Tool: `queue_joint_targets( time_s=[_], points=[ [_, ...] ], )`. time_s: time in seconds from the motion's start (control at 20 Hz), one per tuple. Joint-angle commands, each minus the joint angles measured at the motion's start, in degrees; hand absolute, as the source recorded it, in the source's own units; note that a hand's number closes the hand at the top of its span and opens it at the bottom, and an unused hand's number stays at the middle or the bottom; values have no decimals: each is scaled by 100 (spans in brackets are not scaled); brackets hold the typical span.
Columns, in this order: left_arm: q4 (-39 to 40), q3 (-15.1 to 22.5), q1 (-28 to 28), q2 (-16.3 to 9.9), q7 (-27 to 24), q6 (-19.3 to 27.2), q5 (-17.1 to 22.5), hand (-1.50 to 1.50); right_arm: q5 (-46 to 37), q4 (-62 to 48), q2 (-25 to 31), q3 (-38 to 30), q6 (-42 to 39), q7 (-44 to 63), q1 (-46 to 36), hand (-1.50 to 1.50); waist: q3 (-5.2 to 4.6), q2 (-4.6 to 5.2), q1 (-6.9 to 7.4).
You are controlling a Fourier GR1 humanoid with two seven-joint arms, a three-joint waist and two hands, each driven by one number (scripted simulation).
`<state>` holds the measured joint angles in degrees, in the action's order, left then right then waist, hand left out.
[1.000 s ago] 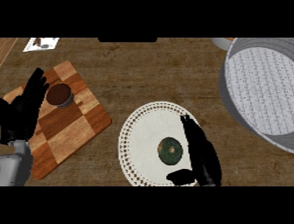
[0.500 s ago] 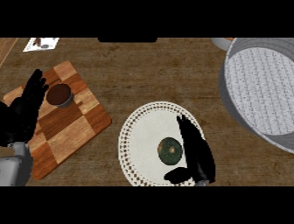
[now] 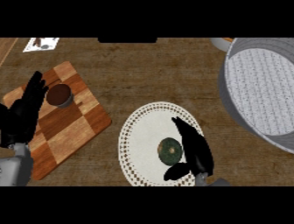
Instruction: Pick the squash from the placemat and place it in the basket
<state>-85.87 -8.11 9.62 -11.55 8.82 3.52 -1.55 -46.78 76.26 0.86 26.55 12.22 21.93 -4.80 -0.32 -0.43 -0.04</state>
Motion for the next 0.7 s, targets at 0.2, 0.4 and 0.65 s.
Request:
queue_joint_targets(
  time_s=[0.2, 0.4, 0.65],
  points=[
    [359, -62, 223, 10, -151, -16, -27, 0, -97, -892, -77, 145, -125, -708, -221, 150, 32, 53, 9],
    [11, -9, 112, 30, 22, 18, -41, 0, 220, -1219, -76, 320, 107, -710, -446, 150, 35, 55, 65],
    [150, -40, 70, 16, -143, -37, -44, 0, 104, -1369, -75, 576, 704, -1098, -133, 150, 36, 59, 59]
  ],
)
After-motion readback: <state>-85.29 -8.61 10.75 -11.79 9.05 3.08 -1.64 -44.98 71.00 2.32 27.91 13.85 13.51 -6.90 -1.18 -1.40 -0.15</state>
